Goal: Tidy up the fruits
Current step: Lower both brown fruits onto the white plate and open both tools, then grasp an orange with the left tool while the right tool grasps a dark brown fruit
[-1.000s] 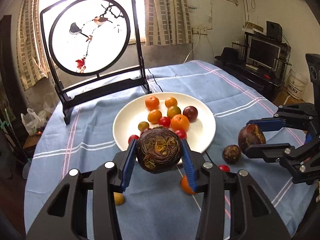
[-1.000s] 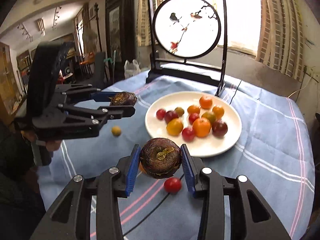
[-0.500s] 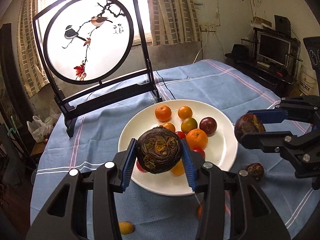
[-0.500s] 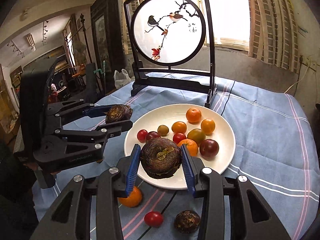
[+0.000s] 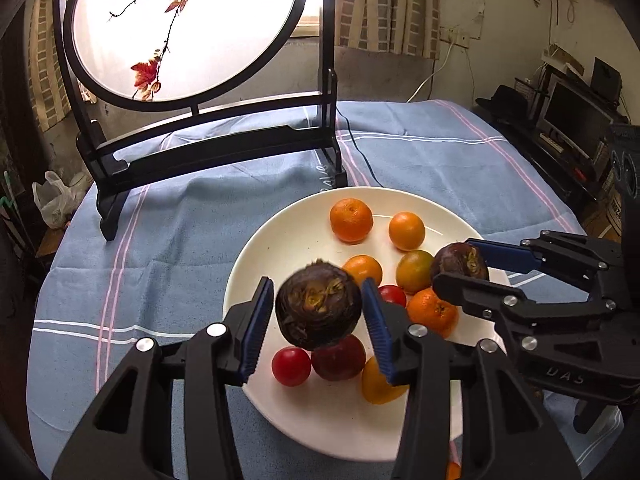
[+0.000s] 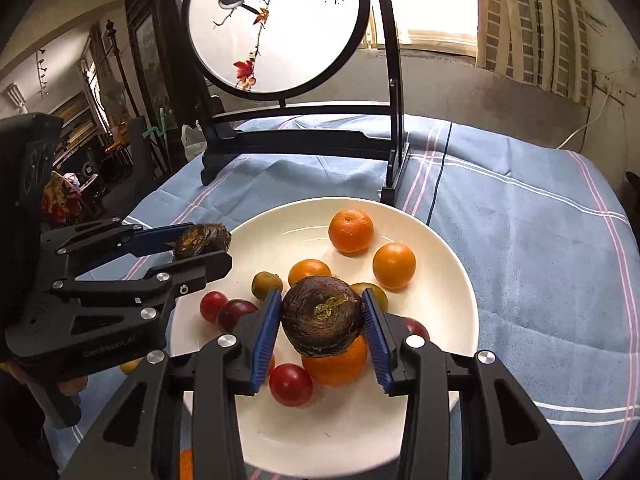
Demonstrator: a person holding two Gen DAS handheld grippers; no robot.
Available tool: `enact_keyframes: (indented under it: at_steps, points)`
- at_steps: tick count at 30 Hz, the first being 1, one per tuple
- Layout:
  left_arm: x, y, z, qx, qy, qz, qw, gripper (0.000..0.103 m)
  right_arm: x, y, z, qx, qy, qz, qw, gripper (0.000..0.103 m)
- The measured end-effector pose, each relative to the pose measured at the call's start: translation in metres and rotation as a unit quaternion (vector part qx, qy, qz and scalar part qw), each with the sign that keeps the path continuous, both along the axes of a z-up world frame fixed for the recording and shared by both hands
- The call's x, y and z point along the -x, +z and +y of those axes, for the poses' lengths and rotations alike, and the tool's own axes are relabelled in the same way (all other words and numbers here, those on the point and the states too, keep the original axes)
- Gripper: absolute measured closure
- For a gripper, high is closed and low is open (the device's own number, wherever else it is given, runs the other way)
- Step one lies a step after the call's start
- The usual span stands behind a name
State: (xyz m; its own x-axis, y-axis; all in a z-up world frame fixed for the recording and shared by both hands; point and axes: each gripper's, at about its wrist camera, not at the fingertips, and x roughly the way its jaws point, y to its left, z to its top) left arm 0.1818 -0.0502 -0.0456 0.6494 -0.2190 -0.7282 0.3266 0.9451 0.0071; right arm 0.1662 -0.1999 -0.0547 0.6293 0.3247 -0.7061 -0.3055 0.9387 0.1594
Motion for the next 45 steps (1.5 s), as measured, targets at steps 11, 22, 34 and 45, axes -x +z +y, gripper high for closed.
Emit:
enact_keyframes:
  at_steps: [11, 22, 34, 45]
  points:
    - [0.056, 0.008, 0.021, 0.013, -0.036, -0.026, 0.9989, 0.033, 0.094, 0.011, -0.037, 0.026, 0.048, -0.026, 0.998, 0.041]
    - [0.155, -0.031, 0.008, -0.036, -0.149, -0.015, 0.9881, 0.028, 0.162, -0.048, -0.026, 0.165, 0.124, -0.003, 0.978, 0.043]
    - [0.153, -0.066, -0.026, -0.053, -0.177, 0.018, 0.9825, 0.033, 0.167, -0.032, -0.04, 0.151, 0.1, -0.019, 0.983, 0.061]
    - [0.153, -0.06, -0.024, -0.027, -0.157, 0.024, 0.987, 0.06, 0.181, -0.028, -0.028, 0.128, 0.118, -0.016, 0.985, 0.061]
